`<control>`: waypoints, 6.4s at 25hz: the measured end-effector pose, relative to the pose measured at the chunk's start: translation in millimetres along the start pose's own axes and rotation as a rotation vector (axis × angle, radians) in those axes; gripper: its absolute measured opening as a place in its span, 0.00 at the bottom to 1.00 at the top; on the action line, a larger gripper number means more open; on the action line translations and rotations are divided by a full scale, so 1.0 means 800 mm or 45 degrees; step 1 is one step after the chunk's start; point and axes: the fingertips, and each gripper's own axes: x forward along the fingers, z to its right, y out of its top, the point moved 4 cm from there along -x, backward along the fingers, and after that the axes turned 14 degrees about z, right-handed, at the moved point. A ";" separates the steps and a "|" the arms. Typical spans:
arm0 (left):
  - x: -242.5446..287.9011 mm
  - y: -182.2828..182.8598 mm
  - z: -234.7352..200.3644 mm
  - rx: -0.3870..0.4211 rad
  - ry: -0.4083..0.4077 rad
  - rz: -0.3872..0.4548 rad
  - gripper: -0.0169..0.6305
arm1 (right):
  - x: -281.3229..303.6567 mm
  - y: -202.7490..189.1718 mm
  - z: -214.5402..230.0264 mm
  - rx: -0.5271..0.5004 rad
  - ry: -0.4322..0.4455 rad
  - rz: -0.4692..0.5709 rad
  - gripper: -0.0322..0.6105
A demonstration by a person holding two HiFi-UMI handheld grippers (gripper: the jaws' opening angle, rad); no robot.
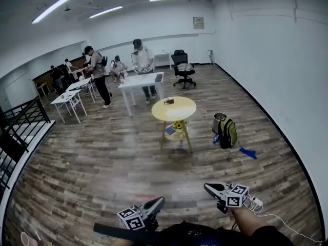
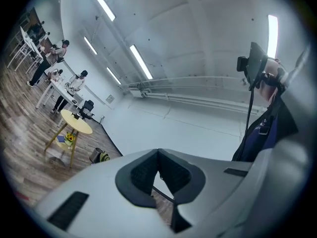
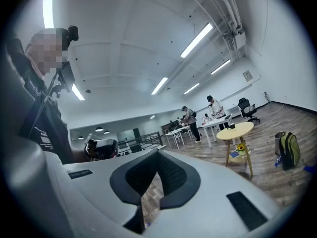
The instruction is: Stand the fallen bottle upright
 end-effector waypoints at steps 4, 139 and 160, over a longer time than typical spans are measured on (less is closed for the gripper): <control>0.012 0.033 -0.049 -0.025 -0.088 -0.011 0.04 | 0.055 0.003 0.012 -0.065 -0.022 -0.004 0.04; 0.749 0.403 -1.187 -0.084 -0.101 -0.077 0.04 | 0.968 0.139 1.036 -0.033 -0.052 -0.052 0.05; 1.063 0.321 -1.270 -0.051 0.100 0.000 0.04 | 0.992 0.237 1.388 -0.014 0.251 -0.186 0.05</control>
